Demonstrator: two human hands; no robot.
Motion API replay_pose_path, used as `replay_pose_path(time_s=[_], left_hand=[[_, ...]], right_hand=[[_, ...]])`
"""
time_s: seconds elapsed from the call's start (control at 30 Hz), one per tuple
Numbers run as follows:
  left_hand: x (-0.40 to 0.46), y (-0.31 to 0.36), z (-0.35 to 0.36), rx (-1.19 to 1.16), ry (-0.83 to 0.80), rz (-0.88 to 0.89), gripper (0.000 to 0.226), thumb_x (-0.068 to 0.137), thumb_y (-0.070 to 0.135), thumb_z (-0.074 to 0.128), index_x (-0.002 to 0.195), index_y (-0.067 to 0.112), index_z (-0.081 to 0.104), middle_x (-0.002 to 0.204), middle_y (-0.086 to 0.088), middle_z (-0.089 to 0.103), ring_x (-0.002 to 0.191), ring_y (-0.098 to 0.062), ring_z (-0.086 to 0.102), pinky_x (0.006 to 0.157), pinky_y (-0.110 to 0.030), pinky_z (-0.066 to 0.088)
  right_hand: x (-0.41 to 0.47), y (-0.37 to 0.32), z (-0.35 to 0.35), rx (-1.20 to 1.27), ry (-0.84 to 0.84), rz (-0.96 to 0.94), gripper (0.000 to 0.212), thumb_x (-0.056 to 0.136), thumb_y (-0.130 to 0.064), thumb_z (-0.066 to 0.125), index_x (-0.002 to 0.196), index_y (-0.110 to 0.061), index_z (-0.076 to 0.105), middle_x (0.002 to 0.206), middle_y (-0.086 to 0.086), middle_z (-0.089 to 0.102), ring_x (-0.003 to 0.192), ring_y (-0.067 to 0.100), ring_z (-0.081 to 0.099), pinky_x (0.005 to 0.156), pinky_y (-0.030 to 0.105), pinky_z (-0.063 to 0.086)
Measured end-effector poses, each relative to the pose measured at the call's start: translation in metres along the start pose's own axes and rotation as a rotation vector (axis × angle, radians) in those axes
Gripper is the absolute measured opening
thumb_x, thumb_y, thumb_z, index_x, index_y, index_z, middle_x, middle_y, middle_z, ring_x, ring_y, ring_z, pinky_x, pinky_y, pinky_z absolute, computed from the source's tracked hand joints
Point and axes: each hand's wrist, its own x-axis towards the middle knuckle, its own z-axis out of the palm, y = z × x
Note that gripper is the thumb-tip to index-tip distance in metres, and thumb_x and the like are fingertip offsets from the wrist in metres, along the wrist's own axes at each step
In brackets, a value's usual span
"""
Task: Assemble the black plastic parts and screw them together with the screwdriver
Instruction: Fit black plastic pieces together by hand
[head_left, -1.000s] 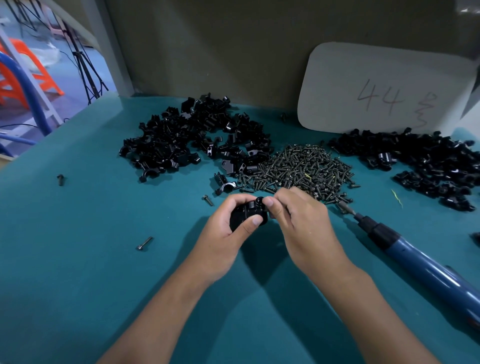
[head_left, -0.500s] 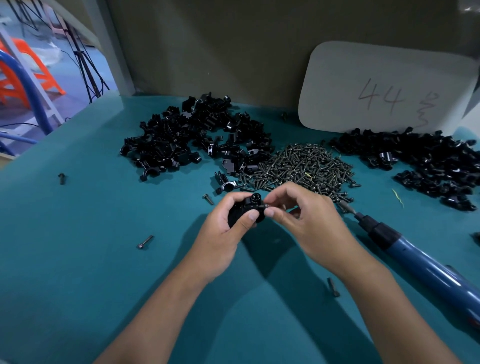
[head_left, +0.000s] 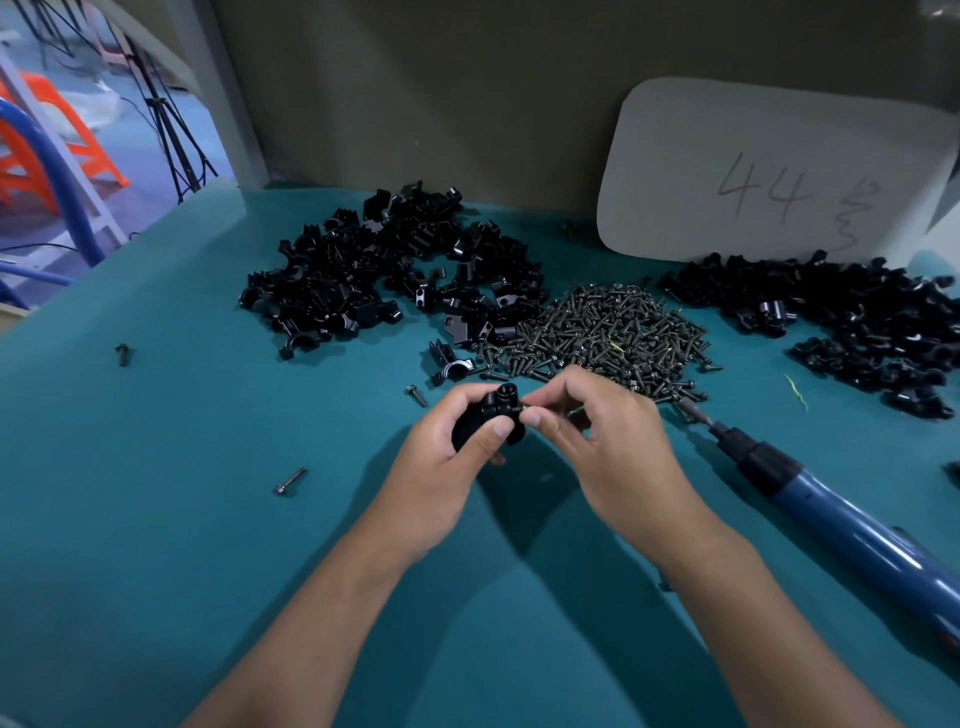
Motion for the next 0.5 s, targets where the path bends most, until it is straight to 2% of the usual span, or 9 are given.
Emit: replay_pose_path(time_s=[0.13, 0.2, 0.27, 0.4, 0.5], left_hand=[[-0.002, 0.001, -0.002, 0.002, -0.073, -0.014, 0.027, 0.098, 0.035, 0.058, 0.120, 0.021, 0.064, 0.108, -0.005, 0.071, 0.097, -0.022, 0.066, 0.080, -0.031, 0.054], [-0.003, 0.002, -0.003, 0.028, -0.104, -0.017, 0.027, 0.098, 0.039, 0.056, 0.119, 0.025, 0.063, 0.104, -0.006, 0.070, 0.083, -0.016, 0.062, 0.074, -0.027, 0.050], [-0.004, 0.003, -0.003, 0.048, -0.114, -0.020, 0.024, 0.097, 0.043, 0.055, 0.117, 0.032, 0.063, 0.097, 0.000, 0.070, 0.073, -0.009, 0.054, 0.069, -0.021, 0.046], [-0.004, 0.003, -0.003, 0.086, -0.102, -0.002, 0.016, 0.097, 0.045, 0.055, 0.111, 0.041, 0.061, 0.083, 0.020, 0.064, 0.068, -0.003, 0.052, 0.066, -0.017, 0.044], [-0.005, 0.004, -0.002, 0.111, -0.099, 0.015, 0.017, 0.095, 0.048, 0.056, 0.110, 0.042, 0.061, 0.085, 0.021, 0.063, 0.069, -0.002, 0.053, 0.066, -0.017, 0.046]], right_hand=[[-0.001, 0.003, -0.003, -0.042, 0.016, -0.112, 0.005, 0.091, -0.015, 0.075, 0.093, -0.012, 0.072, 0.085, -0.013, 0.064, 0.084, 0.005, 0.060, 0.073, 0.019, 0.045], [-0.001, 0.002, -0.005, -0.038, 0.019, -0.133, 0.006, 0.089, -0.014, 0.076, 0.093, -0.011, 0.073, 0.084, -0.007, 0.066, 0.082, 0.009, 0.061, 0.073, 0.027, 0.048], [0.000, 0.000, -0.007, -0.026, 0.007, -0.126, 0.005, 0.089, -0.015, 0.076, 0.092, -0.012, 0.073, 0.083, -0.006, 0.066, 0.081, 0.008, 0.061, 0.071, 0.024, 0.047], [0.003, -0.004, -0.011, -0.033, -0.062, -0.049, 0.009, 0.092, -0.022, 0.073, 0.086, -0.015, 0.071, 0.080, -0.013, 0.064, 0.082, 0.002, 0.057, 0.070, 0.008, 0.038], [0.003, -0.004, -0.010, -0.072, -0.111, -0.006, 0.016, 0.097, -0.026, 0.067, 0.085, -0.016, 0.065, 0.079, -0.012, 0.059, 0.082, 0.003, 0.053, 0.068, 0.010, 0.037]])
